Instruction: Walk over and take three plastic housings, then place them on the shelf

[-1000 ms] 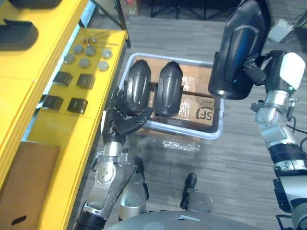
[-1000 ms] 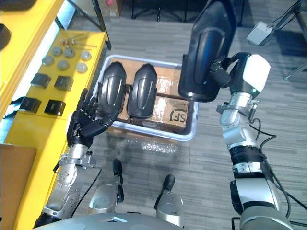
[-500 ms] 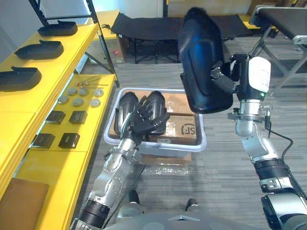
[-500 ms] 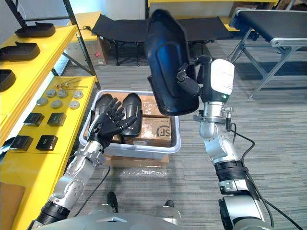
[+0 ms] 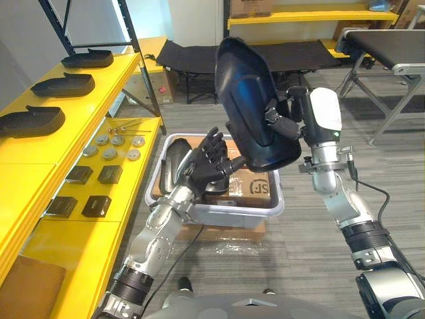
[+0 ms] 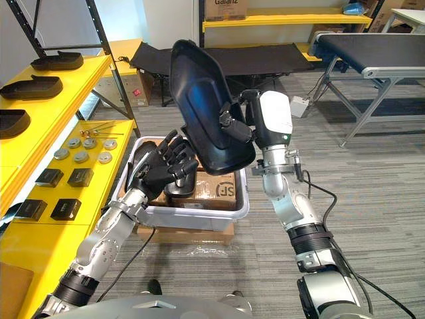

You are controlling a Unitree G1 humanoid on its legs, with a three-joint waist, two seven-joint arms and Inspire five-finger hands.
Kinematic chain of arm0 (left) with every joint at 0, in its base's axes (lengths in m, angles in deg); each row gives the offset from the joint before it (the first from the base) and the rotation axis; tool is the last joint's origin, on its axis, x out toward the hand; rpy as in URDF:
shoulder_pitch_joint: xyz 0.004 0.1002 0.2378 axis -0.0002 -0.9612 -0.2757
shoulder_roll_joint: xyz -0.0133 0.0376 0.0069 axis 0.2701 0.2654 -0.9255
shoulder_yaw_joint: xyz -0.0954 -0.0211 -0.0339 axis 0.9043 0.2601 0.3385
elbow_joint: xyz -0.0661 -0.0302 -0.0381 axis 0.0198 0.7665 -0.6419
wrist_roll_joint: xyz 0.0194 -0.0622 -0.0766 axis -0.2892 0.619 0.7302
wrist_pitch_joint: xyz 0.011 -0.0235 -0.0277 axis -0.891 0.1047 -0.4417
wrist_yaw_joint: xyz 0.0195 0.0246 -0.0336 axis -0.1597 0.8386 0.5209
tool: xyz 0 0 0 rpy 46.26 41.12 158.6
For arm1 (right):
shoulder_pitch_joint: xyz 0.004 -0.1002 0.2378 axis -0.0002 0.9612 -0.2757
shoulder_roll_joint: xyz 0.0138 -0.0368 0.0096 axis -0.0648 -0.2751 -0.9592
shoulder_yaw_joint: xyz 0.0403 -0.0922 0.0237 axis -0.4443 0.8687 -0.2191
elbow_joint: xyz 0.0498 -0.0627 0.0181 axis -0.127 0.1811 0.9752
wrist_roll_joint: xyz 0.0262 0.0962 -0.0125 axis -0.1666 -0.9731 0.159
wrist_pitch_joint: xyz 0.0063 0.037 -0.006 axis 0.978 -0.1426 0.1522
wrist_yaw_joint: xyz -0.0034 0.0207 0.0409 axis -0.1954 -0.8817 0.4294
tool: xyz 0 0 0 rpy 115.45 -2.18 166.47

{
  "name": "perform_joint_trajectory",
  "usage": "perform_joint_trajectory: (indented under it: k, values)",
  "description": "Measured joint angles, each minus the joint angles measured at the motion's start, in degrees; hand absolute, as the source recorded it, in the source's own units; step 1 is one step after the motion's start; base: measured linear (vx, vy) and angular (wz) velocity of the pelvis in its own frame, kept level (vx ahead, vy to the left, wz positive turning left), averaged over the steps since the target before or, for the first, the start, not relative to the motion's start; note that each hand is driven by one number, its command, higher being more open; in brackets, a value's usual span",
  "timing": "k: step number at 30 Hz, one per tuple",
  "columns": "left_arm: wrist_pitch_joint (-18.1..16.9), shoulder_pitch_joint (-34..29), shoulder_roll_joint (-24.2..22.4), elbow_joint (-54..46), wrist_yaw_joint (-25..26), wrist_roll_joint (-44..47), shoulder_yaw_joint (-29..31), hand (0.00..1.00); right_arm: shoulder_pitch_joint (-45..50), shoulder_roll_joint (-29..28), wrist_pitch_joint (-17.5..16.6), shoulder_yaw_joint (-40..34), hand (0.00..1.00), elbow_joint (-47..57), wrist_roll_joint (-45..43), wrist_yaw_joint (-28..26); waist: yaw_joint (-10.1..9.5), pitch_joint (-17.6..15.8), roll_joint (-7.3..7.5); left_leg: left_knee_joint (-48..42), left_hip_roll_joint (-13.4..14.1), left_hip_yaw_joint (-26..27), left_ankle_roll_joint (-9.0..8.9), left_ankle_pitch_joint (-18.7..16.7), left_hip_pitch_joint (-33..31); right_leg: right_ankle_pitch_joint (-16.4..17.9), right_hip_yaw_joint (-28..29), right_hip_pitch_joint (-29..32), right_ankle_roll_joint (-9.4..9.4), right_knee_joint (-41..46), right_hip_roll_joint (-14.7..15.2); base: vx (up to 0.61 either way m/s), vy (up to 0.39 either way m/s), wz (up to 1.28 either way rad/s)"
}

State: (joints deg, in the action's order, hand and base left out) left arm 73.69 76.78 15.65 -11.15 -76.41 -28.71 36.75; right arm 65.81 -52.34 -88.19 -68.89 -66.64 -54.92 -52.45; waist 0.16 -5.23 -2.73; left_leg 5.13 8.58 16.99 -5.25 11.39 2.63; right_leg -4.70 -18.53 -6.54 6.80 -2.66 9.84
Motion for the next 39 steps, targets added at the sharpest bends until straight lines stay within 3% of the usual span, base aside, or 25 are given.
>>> perform_joint_trajectory:
  k: [9,10,20,26,34,35,39]
  values:
    - [0.0,0.7,-2.2,0.0,1.4,4.8,-0.3,1.0,1.8,-3.9,-0.8,5.2,0.0,-0.1,-1.7,-2.5,-0.56,0.2,0.04,0.0,0.0,0.0,-0.01,0.0,0.6,0.2,0.0,-0.5,-0.17,0.2,0.0,0.0,0.0,0.0]
    - [0.0,0.8,-2.2,0.0,2.4,6.8,-0.3,0.0,2.1,-4.8,-0.8,5.6,0.0,-0.1,-2.2,-3.0,-0.56,0.2,0.03,0.0,0.0,0.0,0.0,0.0,0.6,0.5,0.0,-0.5,-0.33,0.2,0.0,0.0,0.0,0.0]
    - [-0.2,0.8,-2.8,2.9,5.3,17.7,0.4,0.0,4.1,-7.4,-0.9,7.0,0.0,-0.1,-4.0,-5.2,-0.19,2.2,1.32,0.0,0.0,0.4,-0.54,-0.5,0.7,0.6,0.5,-0.3,-0.37,0.0,0.1,0.0,0.0,-0.01]
    - [-2.6,0.8,-4.4,5.6,7.5,17.1,1.8,0.0,5.5,-9.4,-2.2,8.7,0.0,1.9,-4.6,-4.9,-0.01,2.3,1.3,0.0,0.1,1.2,-0.61,-0.6,0.7,0.6,1.3,0.5,-0.42,0.4,0.1,0.01,0.0,-0.07]
    - [-2.7,0.8,-4.3,5.6,7.0,16.8,1.9,0.0,6.3,-10.0,-2.3,8.7,0.0,2.3,-4.8,-4.1,0.1,2.5,1.63,0.0,0.1,1.5,-0.41,-0.5,1.0,0.6,1.5,0.4,-0.45,0.5,0.1,0.0,0.0,0.0]
    - [-2.7,0.8,-4.3,5.6,7.0,16.8,1.8,0.0,6.4,-10.0,-2.3,8.7,1.0,2.4,-4.9,-4.1,0.12,2.5,1.63,0.0,0.1,1.5,-0.43,-0.5,1.0,0.6,1.5,0.4,-0.45,0.5,0.1,0.0,0.0,0.0]
    - [-2.8,0.8,-4.3,5.6,7.0,15.9,1.8,0.0,7.3,-10.4,-2.2,8.9,1.0,3.3,-8.5,-5.3,0.06,2.5,1.64,0.0,0.1,1.5,-0.66,-0.6,1.0,0.7,1.5,0.4,-0.47,0.5,0.1,0.0,0.0,0.0]
